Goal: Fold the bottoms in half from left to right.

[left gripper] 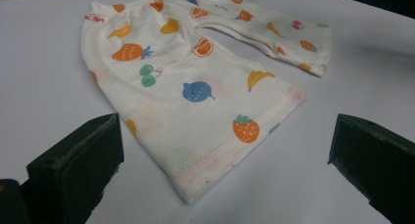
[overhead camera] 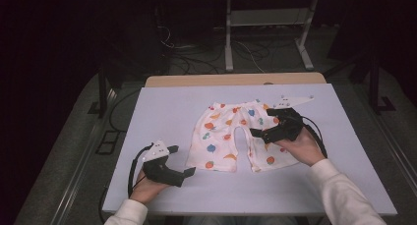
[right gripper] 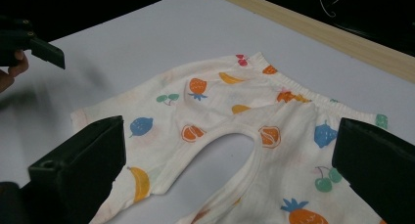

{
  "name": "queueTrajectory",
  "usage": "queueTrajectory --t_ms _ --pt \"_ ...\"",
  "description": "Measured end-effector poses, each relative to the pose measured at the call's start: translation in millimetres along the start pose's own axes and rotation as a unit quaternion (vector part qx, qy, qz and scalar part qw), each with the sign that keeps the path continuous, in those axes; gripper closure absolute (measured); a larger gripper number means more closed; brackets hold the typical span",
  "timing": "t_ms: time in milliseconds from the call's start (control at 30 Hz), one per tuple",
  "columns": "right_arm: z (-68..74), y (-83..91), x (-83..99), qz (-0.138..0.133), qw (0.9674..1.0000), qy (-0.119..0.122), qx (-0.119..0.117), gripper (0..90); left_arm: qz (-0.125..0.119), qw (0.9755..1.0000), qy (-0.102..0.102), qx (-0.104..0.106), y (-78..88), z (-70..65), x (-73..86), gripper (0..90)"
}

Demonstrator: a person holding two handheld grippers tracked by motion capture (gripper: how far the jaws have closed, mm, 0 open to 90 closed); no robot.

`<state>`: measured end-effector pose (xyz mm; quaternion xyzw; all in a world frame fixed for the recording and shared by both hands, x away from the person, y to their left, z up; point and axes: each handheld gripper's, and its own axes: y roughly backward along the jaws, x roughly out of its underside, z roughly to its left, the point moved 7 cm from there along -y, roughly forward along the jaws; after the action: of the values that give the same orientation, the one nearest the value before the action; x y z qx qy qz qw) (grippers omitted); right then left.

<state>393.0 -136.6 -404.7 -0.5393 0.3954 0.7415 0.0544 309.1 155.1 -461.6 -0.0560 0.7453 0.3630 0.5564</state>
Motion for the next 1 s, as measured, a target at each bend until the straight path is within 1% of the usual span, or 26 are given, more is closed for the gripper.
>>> queueTrajectory --t_ms 67,267,533,567,1000 --pt "0.4 -4.5 -2.7 0.0 1.0 0.0 -0.001 0.0 -0.001 1.0 0.0 0.0 -0.1 0.0 -0.1 0.0" --pt "1.4 -10.6 -7.9 -0.001 1.0 0.002 -0.002 0.0 -0.001 1.0 0.001 0.001 -0.2 -0.2 -0.1 0.0" --pt "7.6 -21.6 -17.2 -0.004 0.9999 0.007 -0.008 0.0 -0.001 1.0 0.002 0.002 -0.2 0.0 0.0 0.0" --pt "8.8 -25.4 -19.1 -0.004 0.9999 0.007 -0.009 0.0 -0.001 1.0 0.003 0.002 -0.2 0.0 0.0 0.0" --pt "13.3 -42.9 -28.9 -0.002 0.9998 0.009 -0.015 0.0 -0.001 1.0 0.002 0.003 -0.2 -0.1 -0.1 0.0"
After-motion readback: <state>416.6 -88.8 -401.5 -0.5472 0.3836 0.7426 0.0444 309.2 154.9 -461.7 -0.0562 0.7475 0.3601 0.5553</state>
